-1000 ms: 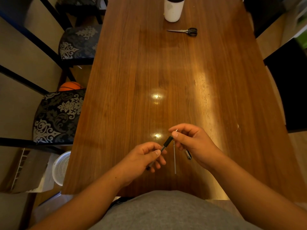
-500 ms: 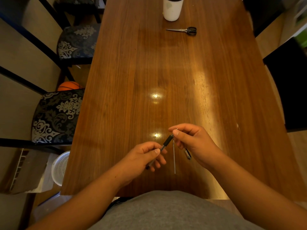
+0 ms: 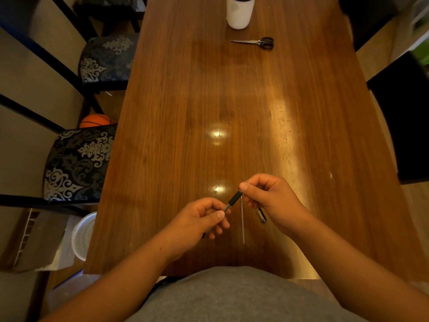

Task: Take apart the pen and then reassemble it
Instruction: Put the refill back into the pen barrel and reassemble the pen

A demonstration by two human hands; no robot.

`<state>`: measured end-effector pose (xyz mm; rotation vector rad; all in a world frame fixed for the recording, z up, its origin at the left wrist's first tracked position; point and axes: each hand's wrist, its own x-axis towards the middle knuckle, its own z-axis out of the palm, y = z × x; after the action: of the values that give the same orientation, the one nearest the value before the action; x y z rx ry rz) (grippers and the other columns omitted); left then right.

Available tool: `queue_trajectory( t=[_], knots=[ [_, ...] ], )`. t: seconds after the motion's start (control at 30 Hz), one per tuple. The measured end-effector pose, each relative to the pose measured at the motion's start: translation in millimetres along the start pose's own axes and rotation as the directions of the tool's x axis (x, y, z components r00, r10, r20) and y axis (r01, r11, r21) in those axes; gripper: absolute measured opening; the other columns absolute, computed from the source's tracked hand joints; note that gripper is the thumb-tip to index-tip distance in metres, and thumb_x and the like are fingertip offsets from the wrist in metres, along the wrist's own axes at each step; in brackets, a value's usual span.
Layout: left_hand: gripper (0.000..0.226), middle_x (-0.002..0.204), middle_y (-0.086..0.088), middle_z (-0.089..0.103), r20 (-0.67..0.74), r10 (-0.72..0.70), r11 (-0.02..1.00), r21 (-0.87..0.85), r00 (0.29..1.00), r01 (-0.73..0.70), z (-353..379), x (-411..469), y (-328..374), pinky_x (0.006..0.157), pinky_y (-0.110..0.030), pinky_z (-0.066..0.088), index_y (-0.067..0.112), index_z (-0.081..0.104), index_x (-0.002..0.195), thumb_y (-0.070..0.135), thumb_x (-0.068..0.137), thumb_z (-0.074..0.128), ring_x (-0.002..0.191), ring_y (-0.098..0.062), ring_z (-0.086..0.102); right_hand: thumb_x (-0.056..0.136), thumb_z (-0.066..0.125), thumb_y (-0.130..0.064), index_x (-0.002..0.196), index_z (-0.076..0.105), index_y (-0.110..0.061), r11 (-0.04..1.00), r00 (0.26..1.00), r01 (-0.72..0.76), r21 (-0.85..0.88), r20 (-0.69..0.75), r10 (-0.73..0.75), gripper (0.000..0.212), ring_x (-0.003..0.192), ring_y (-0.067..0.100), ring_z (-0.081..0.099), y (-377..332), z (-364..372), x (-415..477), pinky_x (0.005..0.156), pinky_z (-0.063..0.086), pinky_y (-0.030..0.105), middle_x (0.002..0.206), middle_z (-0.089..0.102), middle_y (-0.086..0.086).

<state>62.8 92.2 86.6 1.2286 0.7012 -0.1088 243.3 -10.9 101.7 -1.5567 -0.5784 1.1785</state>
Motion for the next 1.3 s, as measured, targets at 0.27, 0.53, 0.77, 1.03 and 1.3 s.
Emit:
queue_trajectory(
  t=[0.27, 0.53, 0.77, 1.03, 1.3],
  knots=[
    [0.020, 0.084, 0.000, 0.073, 0.004, -0.021, 1.000, -0.018, 1.000, 0.021, 1, 2, 0, 0.061, -0.019, 0.051, 0.022, 0.069, 0.099, 0.018, 0.099, 0.049, 0.072, -0.009, 0.064, 0.078, 0.067, -0.028, 0.088, 0.072, -0.007, 0.999, 1.000, -0.015, 0.042, 0.015, 0.014, 0.025, 0.057, 0.010, 0.059, -1, 0, 0, 0.052, 0.047, 0.018, 0.066, 0.068, 0.001],
    [0.016, 0.075, 0.001, 0.070, -0.259, 0.133, 0.982, 0.169, 0.957, -0.090, 9, 4, -2, 0.051, -0.016, 0.047, 0.026, 0.064, 0.086, 0.010, 0.089, 0.064, 0.063, -0.002, 0.060, 0.086, 0.066, -0.022, 0.061, 0.064, -0.022, 0.988, 0.994, -0.068, 0.136, -0.074, 0.078, 0.025, 0.052, 0.009, 0.056, 9, 6, 2, 0.052, 0.045, 0.021, 0.059, 0.062, 0.000],
    [0.007, 0.078, 0.014, 0.057, -0.248, 0.540, 0.631, 0.752, 0.804, -0.192, 14, 1, -5, 0.055, -0.010, 0.038, 0.023, 0.063, 0.093, 0.017, 0.090, 0.063, 0.066, -0.001, 0.053, 0.090, 0.063, -0.019, 0.058, 0.061, -0.020, 0.965, 0.978, -0.101, 0.240, -0.154, 0.141, 0.032, 0.050, 0.008, 0.053, 16, 16, 2, 0.056, 0.043, 0.024, 0.056, 0.060, -0.002],
    [0.008, 0.082, -0.003, 0.069, -0.203, 0.652, 0.461, 0.871, 0.730, -0.170, 16, 1, -6, 0.054, -0.035, 0.054, 0.010, 0.069, 0.096, 0.009, 0.088, 0.066, 0.067, -0.017, 0.064, 0.089, 0.066, -0.019, 0.057, 0.061, -0.019, 0.946, 0.957, -0.109, 0.306, -0.226, 0.183, 0.032, 0.048, 0.008, 0.051, 17, 26, 9, 0.053, 0.043, 0.022, 0.052, 0.057, -0.004],
    [0.013, 0.080, 0.010, 0.066, -0.352, 0.299, 0.827, 0.559, 0.887, -0.057, -4, 3, -27, 0.061, -0.029, 0.053, 0.038, 0.060, 0.094, 0.025, 0.094, 0.057, 0.075, -0.005, 0.061, 0.084, 0.070, -0.035, 0.073, 0.067, -0.019, 0.977, 0.904, -0.213, -0.016, -0.383, 0.191, 0.019, 0.058, 0.010, 0.058, 49, -39, 10, 0.053, 0.048, 0.023, 0.063, 0.064, -0.005]
  ],
)
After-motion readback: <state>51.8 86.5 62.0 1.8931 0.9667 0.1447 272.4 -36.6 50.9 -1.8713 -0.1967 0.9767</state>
